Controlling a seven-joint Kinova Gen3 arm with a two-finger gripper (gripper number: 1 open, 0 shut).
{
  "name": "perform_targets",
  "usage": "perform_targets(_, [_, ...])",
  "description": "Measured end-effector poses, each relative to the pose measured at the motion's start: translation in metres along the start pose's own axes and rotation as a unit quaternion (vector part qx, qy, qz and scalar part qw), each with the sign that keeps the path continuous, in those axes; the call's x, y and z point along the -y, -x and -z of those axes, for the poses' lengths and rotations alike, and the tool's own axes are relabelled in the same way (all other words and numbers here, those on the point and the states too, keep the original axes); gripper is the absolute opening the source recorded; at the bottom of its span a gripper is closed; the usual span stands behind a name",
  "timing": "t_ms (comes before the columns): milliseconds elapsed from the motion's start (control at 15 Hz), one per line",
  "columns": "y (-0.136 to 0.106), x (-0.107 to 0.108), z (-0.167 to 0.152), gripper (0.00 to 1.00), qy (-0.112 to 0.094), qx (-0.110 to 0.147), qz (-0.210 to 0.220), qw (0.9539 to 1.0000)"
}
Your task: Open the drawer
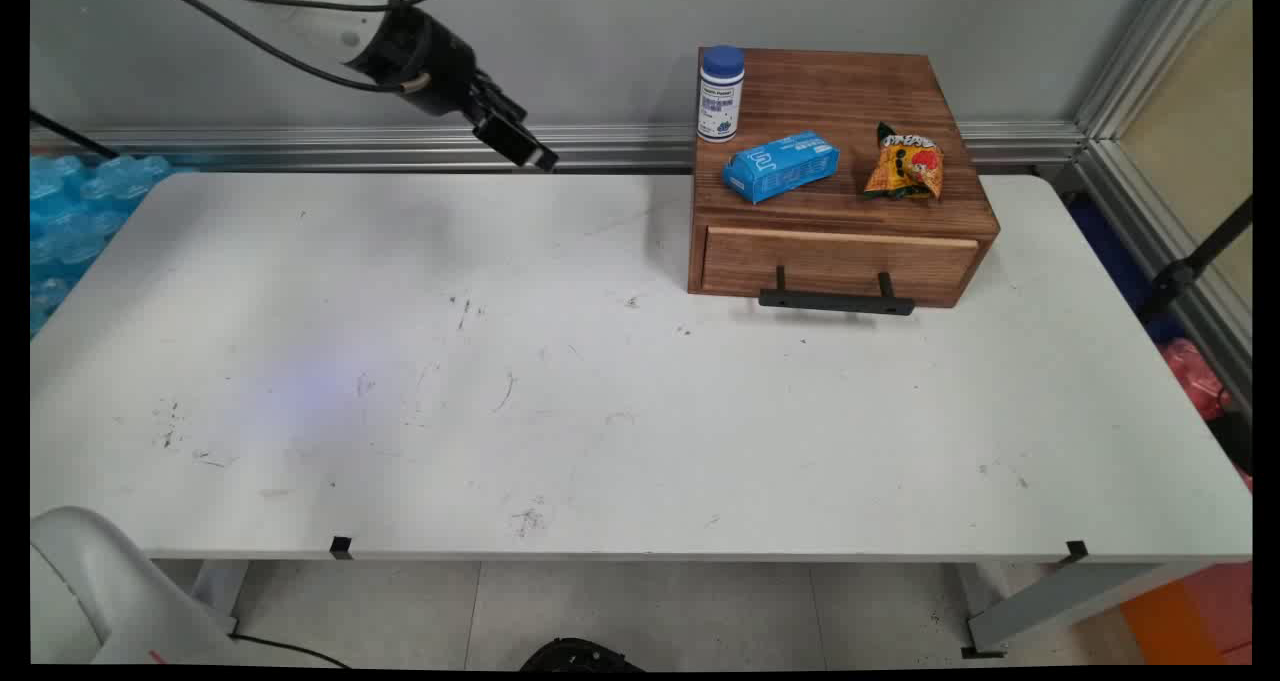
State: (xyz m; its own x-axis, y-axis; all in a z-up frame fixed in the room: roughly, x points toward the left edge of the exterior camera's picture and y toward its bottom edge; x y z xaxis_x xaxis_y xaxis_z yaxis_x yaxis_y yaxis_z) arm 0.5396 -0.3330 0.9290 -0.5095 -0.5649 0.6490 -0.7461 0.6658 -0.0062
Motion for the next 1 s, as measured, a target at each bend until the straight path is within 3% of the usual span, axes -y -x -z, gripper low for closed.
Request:
perform_targets(267, [-0.022,-0.022,-0.004,1.00,0.014,0.005,-0.057,0.9983])
perform_targets(600, [-0.053,-0.062,-0.026,1.00,0.033,0.013,-0.131,0.9908])
perform_targets(1000, [-0.076,-0.106,-0.063,1.00,0.054,0.021,-0.170,0.9837])
